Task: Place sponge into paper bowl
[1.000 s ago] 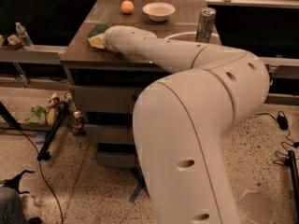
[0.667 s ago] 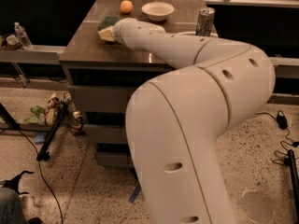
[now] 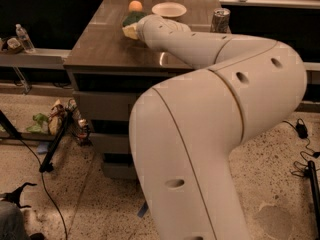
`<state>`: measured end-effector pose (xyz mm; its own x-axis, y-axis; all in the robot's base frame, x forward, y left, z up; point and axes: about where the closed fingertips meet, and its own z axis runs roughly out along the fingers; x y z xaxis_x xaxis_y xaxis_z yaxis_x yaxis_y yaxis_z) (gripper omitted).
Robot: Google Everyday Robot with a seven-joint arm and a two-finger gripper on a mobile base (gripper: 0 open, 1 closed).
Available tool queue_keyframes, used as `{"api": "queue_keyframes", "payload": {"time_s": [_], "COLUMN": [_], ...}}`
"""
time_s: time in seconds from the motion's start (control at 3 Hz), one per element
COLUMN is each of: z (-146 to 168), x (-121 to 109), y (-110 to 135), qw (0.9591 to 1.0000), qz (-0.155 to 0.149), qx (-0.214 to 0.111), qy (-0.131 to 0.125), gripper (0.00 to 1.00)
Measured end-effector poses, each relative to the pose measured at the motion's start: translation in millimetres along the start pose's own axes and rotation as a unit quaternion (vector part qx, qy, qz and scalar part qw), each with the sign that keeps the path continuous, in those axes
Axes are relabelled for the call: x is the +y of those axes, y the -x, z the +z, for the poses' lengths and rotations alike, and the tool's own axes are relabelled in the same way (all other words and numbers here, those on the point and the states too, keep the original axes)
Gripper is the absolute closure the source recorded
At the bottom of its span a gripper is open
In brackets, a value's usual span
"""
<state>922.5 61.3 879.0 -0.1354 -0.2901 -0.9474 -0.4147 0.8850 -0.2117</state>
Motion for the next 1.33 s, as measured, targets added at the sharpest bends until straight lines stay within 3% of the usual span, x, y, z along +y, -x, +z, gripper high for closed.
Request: {"api": "queue_keyframes", "payload": {"time_s": [0.33, 0.67, 1.33], "z": [2, 24, 15], "x": [0, -3, -106], "y": [-2, 2, 40], "qw": [1.0, 0.9995, 0.9906], "qz": [-0.004, 0.005, -0.007], "qx": [0.006, 0.003, -0.022], "qy": [-0.003, -0.032, -0.135], "gripper": [1.0, 1.0, 1.0]}}
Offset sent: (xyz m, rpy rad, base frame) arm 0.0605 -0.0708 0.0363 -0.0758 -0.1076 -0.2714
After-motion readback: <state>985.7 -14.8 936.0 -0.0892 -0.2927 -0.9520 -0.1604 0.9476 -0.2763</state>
